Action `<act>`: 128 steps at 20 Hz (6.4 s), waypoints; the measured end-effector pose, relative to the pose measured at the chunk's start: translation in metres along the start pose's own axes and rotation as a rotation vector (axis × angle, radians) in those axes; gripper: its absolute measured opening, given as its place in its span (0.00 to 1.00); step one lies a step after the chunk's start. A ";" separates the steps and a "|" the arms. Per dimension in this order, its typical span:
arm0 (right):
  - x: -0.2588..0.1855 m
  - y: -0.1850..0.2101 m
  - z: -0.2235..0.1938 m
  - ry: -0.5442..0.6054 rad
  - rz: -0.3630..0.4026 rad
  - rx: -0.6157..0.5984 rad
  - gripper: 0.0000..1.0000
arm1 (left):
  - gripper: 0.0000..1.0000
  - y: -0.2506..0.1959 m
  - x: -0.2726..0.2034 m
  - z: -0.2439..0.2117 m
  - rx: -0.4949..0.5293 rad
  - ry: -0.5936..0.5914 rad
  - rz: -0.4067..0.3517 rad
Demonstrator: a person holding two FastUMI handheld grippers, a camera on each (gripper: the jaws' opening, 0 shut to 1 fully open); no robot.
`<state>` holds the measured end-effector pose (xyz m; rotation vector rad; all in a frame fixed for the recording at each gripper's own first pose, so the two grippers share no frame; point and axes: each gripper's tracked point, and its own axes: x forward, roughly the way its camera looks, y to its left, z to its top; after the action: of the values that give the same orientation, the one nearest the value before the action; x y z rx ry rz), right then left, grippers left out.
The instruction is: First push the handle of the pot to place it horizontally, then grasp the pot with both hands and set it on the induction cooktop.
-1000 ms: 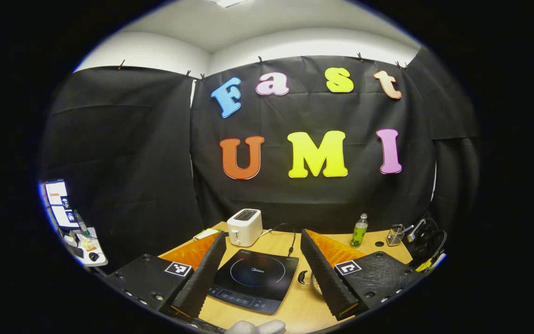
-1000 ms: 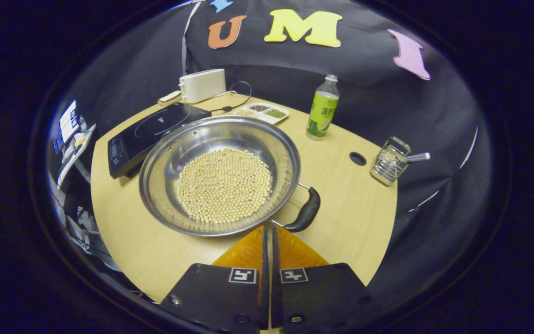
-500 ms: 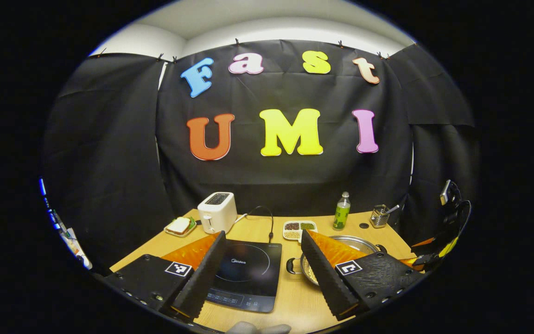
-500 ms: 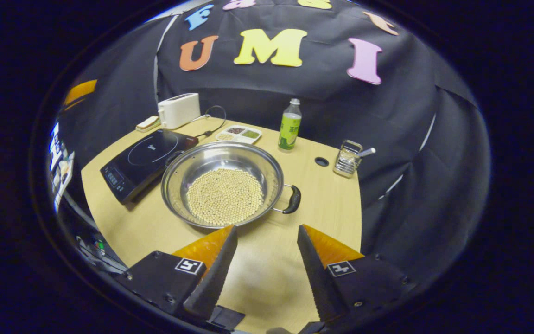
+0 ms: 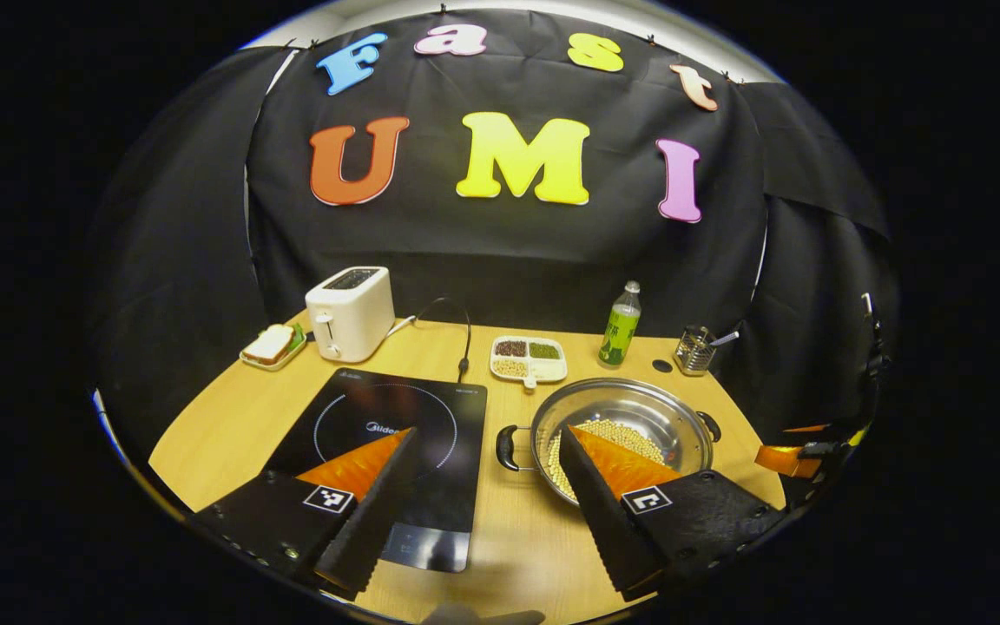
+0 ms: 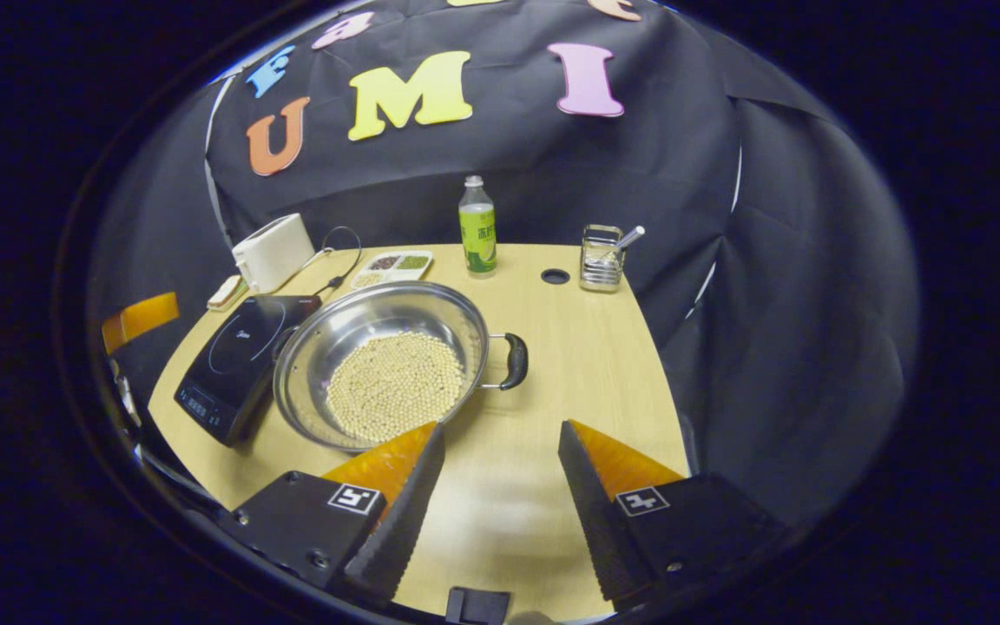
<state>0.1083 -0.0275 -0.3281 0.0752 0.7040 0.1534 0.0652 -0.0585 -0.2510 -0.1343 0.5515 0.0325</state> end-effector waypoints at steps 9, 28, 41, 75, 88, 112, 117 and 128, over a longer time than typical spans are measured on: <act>0.083 0.001 0.026 0.094 0.044 0.032 0.82 | 0.96 -0.021 0.093 -0.041 0.022 0.141 0.021; 0.148 0.001 0.026 0.268 0.004 0.000 0.63 | 0.75 -0.028 0.165 -0.096 0.006 0.352 0.051; 0.118 0.010 0.031 0.243 -0.040 0.026 0.54 | 0.65 -0.025 0.155 -0.075 0.063 0.333 -0.005; 0.086 0.306 0.042 0.180 0.064 0.040 0.54 | 0.65 0.256 0.089 -0.018 0.075 0.232 0.103; 0.117 0.332 0.037 0.226 0.036 0.042 0.54 | 0.65 0.282 0.125 -0.033 0.062 0.261 0.093; 0.121 0.334 0.042 0.137 -0.006 0.053 0.58 | 0.71 0.287 0.136 -0.045 0.069 0.243 0.065; 0.119 0.336 0.049 0.088 0.049 0.055 0.63 | 0.88 0.293 0.130 -0.033 0.060 0.164 0.106; 0.091 0.332 0.079 -0.067 0.052 -0.065 0.87 | 0.97 0.287 0.106 -0.008 0.133 0.040 0.133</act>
<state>0.1899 0.3141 -0.2863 0.0359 0.6298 0.2221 0.1321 0.2242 -0.3469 0.0320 0.6006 0.1227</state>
